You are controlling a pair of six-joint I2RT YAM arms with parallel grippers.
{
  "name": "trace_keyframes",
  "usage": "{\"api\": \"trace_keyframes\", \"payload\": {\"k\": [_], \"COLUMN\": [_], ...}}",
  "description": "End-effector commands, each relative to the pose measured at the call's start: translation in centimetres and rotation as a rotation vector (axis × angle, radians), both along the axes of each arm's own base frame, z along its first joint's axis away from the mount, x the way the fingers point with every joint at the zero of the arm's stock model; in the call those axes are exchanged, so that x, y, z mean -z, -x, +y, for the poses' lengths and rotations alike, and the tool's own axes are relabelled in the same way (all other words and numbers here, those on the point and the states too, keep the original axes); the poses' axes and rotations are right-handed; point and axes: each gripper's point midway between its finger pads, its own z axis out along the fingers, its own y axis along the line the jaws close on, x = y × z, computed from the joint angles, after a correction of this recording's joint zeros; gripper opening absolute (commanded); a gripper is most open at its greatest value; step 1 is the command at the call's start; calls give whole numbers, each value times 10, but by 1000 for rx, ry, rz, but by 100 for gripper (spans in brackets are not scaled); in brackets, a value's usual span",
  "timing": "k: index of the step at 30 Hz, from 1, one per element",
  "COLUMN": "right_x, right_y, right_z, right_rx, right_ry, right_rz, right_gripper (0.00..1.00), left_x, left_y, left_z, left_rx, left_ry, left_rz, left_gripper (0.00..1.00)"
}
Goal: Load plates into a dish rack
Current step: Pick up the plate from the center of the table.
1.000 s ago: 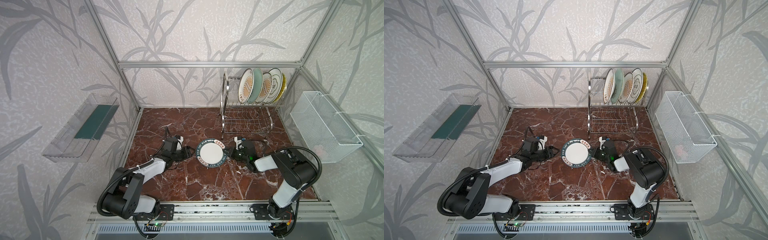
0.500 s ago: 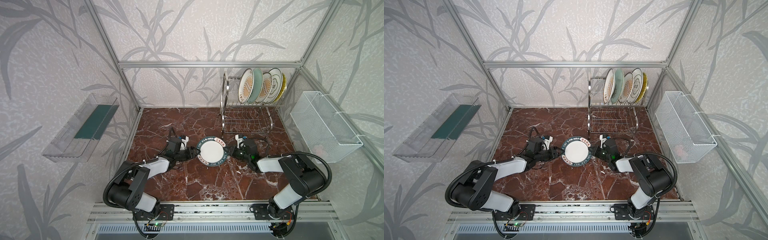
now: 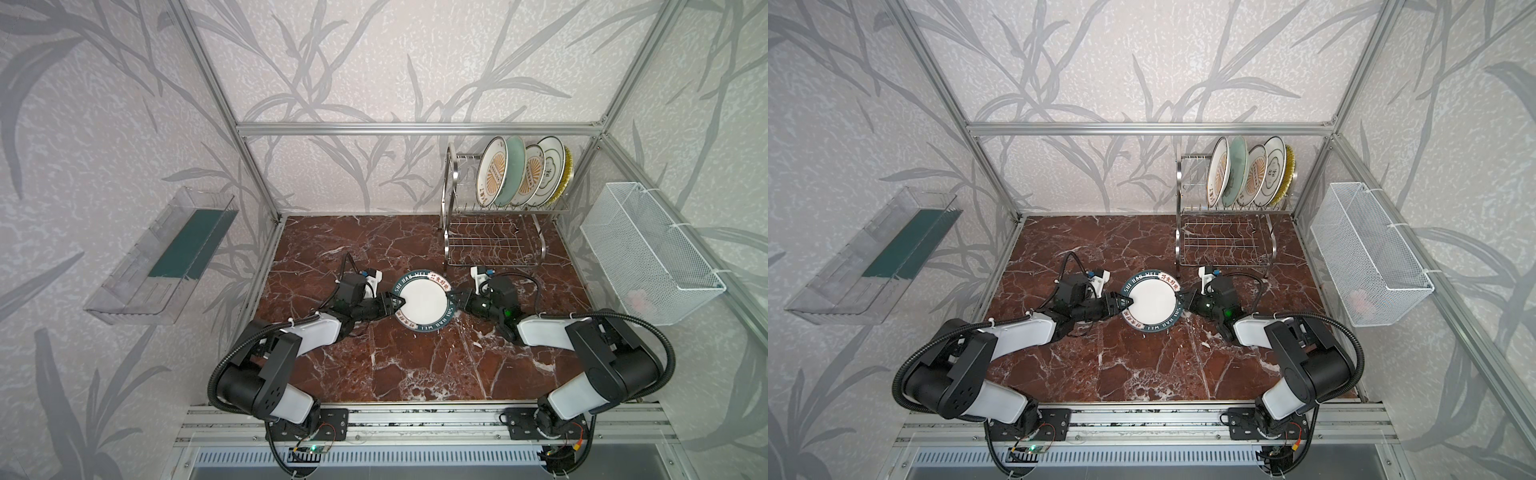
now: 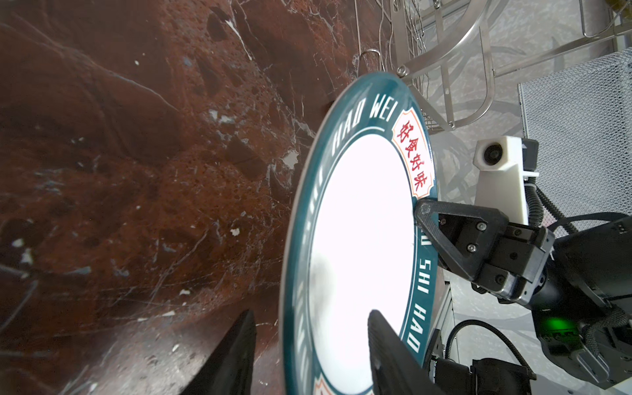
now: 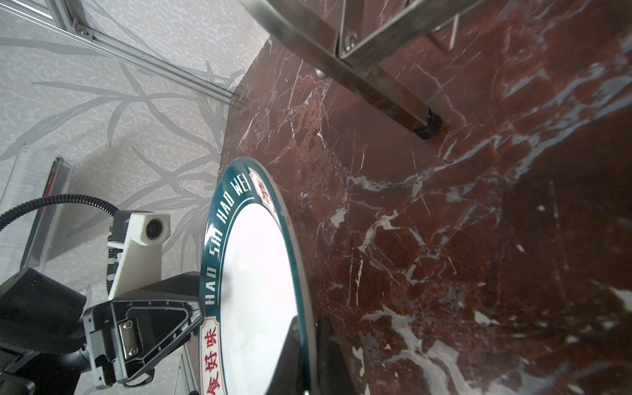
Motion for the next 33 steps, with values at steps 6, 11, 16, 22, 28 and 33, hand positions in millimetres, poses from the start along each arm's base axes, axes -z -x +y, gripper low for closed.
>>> {"api": "trace_keyframes", "payload": {"k": [6, 11, 16, 22, 28, 33], "right_x": [-41, -45, -45, -51, -51, -53], "right_y": [-6, -6, -6, -8, -7, -8], "right_z": [15, 19, 21, 25, 27, 26], "right_rx": [-52, -66, -71, -75, -76, -70], "right_ry": [-46, -58, -58, -72, -74, -68], "right_rz": [-119, -127, -128, -159, -163, -171], "right_gripper": [0, 0, 0, 0, 0, 0], "left_x": [-21, -22, -25, -28, -30, -35], "left_y": [-7, -6, -5, -6, -5, -6], "left_z": [-11, -13, -13, -16, -17, -18], "left_rx": [25, 30, 32, 37, 42, 46], "left_ry": [49, 54, 61, 80, 87, 108], "left_rz": [-42, -46, -49, -53, -56, -66], "left_gripper": [46, 44, 40, 28, 19, 17]}}
